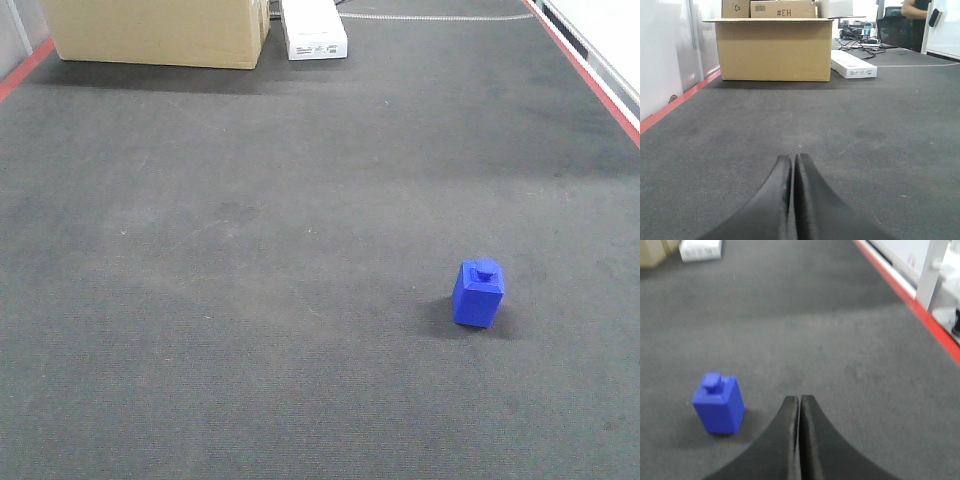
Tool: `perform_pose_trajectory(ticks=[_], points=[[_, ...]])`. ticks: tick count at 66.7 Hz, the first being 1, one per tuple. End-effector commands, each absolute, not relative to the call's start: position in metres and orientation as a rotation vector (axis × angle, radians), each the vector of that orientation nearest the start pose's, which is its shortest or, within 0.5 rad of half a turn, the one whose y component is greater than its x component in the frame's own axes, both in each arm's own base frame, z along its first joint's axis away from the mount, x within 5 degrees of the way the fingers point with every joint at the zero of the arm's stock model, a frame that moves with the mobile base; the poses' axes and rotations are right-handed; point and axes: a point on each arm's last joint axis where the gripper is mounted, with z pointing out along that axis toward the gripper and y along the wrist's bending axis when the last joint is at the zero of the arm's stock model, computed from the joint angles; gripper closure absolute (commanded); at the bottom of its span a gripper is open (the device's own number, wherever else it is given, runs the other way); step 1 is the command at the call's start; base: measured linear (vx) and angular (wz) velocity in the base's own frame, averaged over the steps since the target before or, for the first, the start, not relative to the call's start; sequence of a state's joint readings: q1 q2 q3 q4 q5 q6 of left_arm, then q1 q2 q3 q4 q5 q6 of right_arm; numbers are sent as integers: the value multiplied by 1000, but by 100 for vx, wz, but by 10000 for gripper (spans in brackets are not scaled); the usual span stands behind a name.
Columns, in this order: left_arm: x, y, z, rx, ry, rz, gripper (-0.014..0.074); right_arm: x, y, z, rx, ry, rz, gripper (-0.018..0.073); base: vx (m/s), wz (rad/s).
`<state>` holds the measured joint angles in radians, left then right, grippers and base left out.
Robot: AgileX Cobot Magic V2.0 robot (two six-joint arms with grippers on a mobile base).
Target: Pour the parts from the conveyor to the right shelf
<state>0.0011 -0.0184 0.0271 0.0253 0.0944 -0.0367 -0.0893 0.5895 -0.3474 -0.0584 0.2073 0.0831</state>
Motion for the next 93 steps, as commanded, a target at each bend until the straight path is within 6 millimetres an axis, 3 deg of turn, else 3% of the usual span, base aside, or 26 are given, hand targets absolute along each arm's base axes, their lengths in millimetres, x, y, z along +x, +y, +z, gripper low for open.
perform_pose_trajectory(ticks=[1, 20, 32, 47, 56, 66, 79, 93], points=[[54, 0, 212, -17, 1483, -22, 603, 133, -13, 278, 132, 1827, -37, 568, 0, 0], [54, 0, 212, -17, 1483, -22, 603, 132, -13, 280, 104, 1893, -63, 524, 0, 0], [54, 0, 212, -17, 1483, -22, 603, 132, -11, 288, 7, 1925, -108, 361, 0, 0], [54, 0, 212, -17, 1483, -22, 603, 132, 5, 286, -186, 1941, -75, 133, 0, 0], [54, 0, 212, -17, 1483, -22, 603, 140, 13, 290, -204, 1994, -16, 64, 0, 0], [54, 0, 212, -17, 1483, -22, 603, 164, 22, 304, -201, 2108, 56, 54, 0, 0], [54, 0, 212, -17, 1483, -22, 603, 213, 43, 319, -200, 2229, 164, 54, 0, 0], [54, 0, 212, -17, 1483, -22, 603, 270, 63, 314, -103, 2459, 194, 54, 0, 0]])
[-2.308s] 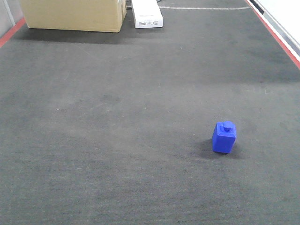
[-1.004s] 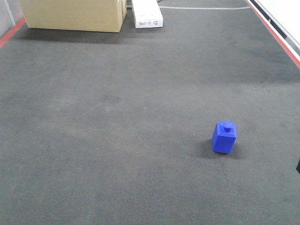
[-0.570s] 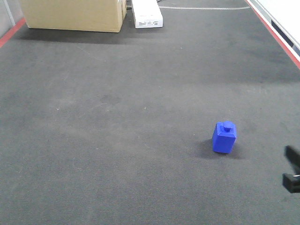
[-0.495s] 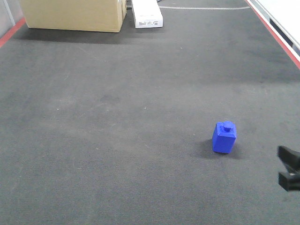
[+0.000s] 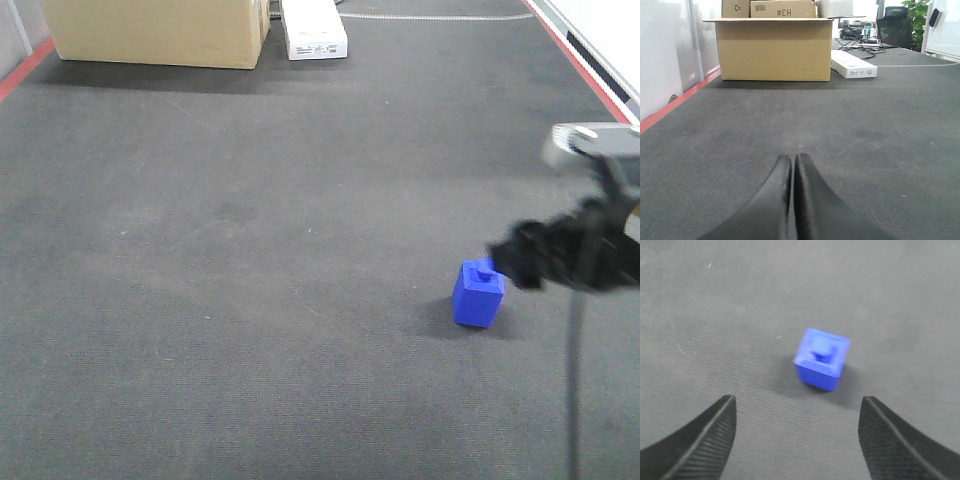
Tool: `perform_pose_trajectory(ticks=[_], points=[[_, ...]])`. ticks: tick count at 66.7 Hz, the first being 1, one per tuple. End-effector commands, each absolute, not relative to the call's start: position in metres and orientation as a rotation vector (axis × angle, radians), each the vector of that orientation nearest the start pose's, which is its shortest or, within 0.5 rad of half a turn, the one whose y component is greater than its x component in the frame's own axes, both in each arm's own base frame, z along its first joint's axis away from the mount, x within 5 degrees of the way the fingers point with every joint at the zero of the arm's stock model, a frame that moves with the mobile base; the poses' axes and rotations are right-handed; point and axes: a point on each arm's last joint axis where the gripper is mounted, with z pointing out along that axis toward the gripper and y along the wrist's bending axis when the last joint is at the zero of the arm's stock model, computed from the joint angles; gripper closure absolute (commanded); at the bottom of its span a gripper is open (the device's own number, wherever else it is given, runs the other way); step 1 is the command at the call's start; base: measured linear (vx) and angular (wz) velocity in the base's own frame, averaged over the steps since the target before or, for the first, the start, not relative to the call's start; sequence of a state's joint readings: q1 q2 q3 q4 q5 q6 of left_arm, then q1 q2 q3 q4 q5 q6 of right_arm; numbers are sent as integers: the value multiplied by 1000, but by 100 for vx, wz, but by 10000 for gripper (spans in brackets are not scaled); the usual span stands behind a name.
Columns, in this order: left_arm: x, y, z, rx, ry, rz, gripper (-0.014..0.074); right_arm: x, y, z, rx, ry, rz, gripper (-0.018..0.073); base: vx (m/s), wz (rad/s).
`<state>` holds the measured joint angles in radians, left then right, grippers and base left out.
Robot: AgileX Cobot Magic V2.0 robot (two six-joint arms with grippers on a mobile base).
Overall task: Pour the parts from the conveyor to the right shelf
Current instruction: 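Lower the right gripper over the blue part and close on it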
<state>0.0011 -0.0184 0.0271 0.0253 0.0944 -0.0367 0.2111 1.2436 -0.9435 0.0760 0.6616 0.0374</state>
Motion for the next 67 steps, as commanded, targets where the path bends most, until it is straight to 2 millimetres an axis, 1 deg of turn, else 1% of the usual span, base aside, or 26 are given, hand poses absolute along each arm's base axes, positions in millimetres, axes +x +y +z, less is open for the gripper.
perform_pose_trajectory(ticks=[1, 5, 13, 22, 29, 42, 52, 58, 67], points=[[54, 0, 212, -17, 1483, -22, 603, 273, 63, 313, -94, 2476, 193, 54, 0, 0], [54, 0, 212, -17, 1483, -22, 603, 286, 66, 312, -66, 2533, 182, 54, 0, 0], [54, 0, 212, -17, 1483, -22, 603, 311, 69, 303, -39, 2640, 150, 54, 0, 0], [54, 0, 212, -17, 1483, -22, 603, 332, 72, 296, 5, 2716, 118, 54, 0, 0], [54, 0, 212, -17, 1483, -22, 603, 345, 75, 292, 29, 2754, 108, 54, 0, 0], [54, 0, 212, -17, 1483, -22, 603, 359, 78, 285, 75, 2793, 104, 54, 0, 0], [54, 0, 212, -17, 1483, -22, 603, 365, 67, 276, 168, 2817, 92, 54, 0, 0], [54, 0, 212, -17, 1483, -22, 603, 367, 64, 272, 164, 2833, 90, 54, 0, 0], [54, 0, 212, -17, 1483, -22, 603, 370, 65, 267, 131, 2838, 96, 54, 0, 0]])
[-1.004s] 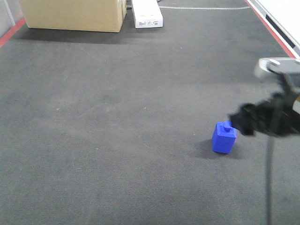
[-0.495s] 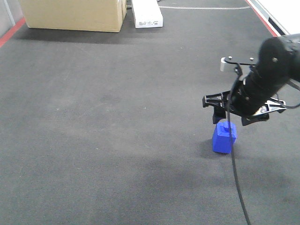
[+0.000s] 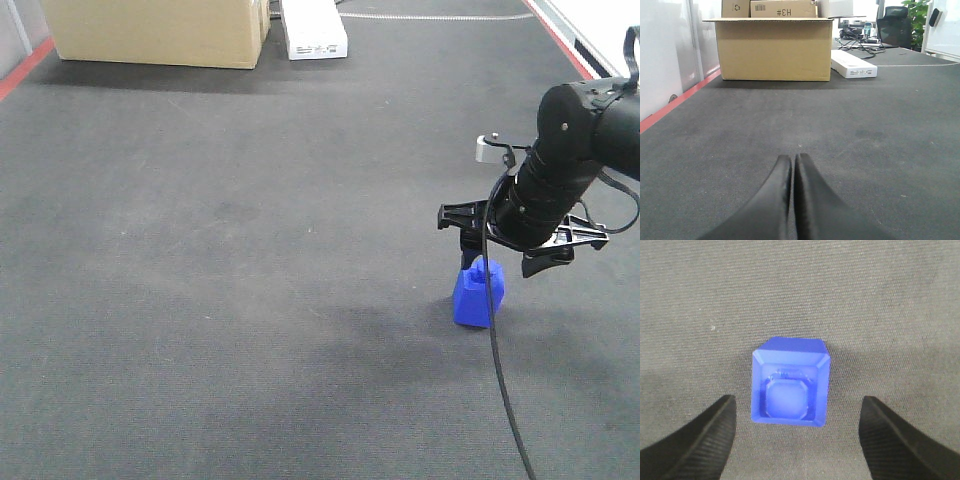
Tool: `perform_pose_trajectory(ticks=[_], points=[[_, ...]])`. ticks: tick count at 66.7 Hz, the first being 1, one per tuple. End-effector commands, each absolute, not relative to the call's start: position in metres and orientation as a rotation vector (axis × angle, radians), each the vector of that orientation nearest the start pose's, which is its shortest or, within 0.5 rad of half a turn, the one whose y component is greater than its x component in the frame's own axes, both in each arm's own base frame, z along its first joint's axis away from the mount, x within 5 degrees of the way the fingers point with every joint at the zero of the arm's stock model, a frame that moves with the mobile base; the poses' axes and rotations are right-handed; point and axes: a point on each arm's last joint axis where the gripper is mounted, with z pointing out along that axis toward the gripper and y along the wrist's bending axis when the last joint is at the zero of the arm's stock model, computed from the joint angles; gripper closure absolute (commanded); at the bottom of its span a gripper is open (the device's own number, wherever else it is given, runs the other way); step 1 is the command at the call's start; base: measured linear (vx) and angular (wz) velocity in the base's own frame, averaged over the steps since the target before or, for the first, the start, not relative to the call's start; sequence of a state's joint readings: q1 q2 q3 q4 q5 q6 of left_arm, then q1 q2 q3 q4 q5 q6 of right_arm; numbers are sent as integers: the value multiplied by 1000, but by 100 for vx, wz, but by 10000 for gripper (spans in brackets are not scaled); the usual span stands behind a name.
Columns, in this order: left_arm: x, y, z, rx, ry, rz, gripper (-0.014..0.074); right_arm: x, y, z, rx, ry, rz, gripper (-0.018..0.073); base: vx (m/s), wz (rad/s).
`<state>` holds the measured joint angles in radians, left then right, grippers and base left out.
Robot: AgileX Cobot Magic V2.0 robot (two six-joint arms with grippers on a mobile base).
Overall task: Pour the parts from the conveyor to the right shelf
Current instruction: 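Lower the right gripper over the blue part and close on it, then lift the blue part off the conveyor with the right gripper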
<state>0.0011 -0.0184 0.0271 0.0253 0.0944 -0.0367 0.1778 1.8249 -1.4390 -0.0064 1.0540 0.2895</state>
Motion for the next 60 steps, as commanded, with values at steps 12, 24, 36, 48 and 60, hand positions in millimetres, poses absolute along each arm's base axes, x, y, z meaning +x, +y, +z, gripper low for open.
perform_pose_trajectory(ticks=[12, 24, 36, 48, 60], points=[[54, 0, 212, -17, 1483, -22, 603, 376, 66, 250, 128, 2885, 81, 55, 0, 0], [54, 0, 212, -17, 1483, -22, 603, 382, 67, 236, 122, 2899, 83, 126, 0, 0], [54, 0, 212, -17, 1483, -22, 603, 384, 67, 236, 90, 2879, 78, 366, 0, 0], [54, 0, 212, -17, 1483, -22, 603, 382, 65, 239, 2, 2874, 42, 574, 0, 0], [54, 0, 212, -17, 1483, -22, 603, 375, 59, 266, -49, 2784, -19, 568, 0, 0]])
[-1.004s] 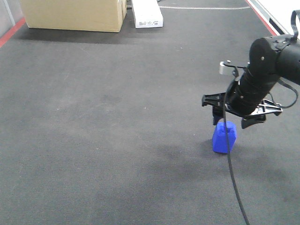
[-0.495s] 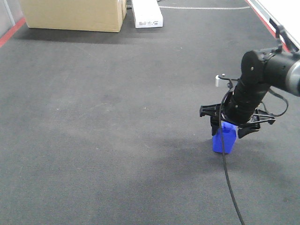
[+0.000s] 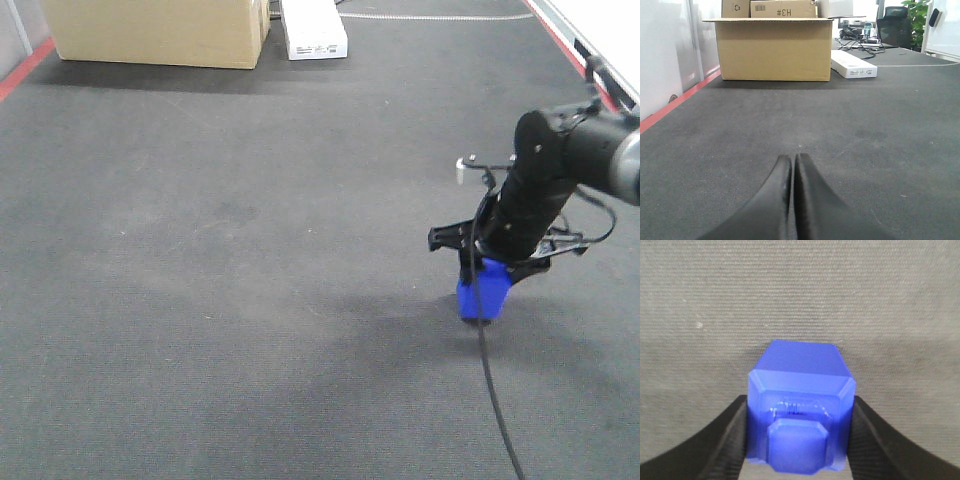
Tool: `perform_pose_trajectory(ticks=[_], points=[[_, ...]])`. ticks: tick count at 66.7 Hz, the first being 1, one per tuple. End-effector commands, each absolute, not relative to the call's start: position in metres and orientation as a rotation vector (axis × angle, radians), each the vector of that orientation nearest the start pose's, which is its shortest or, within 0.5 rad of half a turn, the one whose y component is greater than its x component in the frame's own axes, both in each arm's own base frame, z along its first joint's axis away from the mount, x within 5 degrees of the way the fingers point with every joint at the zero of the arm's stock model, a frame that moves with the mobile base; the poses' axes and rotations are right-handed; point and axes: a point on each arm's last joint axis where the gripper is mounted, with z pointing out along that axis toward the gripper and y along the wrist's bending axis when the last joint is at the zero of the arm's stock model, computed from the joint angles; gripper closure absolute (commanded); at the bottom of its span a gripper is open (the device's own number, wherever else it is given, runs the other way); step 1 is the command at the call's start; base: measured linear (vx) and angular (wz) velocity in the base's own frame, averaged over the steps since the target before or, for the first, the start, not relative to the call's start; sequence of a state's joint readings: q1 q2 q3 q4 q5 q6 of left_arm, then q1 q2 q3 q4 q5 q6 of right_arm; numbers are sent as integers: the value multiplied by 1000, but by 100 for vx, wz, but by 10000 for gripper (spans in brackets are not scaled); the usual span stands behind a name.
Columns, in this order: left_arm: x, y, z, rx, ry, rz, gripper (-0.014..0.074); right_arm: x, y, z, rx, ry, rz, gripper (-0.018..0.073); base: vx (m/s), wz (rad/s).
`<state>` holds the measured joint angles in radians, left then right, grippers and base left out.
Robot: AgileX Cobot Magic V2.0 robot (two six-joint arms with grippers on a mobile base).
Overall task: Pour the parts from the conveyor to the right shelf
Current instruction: 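Lift the blue part off the conveyor with the right gripper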
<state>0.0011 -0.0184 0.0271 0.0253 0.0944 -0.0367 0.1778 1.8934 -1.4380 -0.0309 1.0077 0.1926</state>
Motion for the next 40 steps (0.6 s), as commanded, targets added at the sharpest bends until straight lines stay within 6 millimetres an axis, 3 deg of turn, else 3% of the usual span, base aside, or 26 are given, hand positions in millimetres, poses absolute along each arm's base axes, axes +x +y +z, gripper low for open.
perform_pose_trajectory(ticks=[1, 11, 18, 40], points=[[54, 0, 212, -17, 1483, -22, 603, 374, 59, 269, -64, 2775, -28, 568, 0, 0], [54, 0, 212, -17, 1483, -22, 603, 352, 49, 294, -94, 2638, -85, 565, 0, 0], [54, 0, 212, -17, 1483, -22, 603, 329, 42, 301, -74, 2543, -44, 564, 0, 0], [54, 0, 212, -17, 1483, -22, 603, 230, 28, 327, -111, 2315, -10, 564, 0, 0]])
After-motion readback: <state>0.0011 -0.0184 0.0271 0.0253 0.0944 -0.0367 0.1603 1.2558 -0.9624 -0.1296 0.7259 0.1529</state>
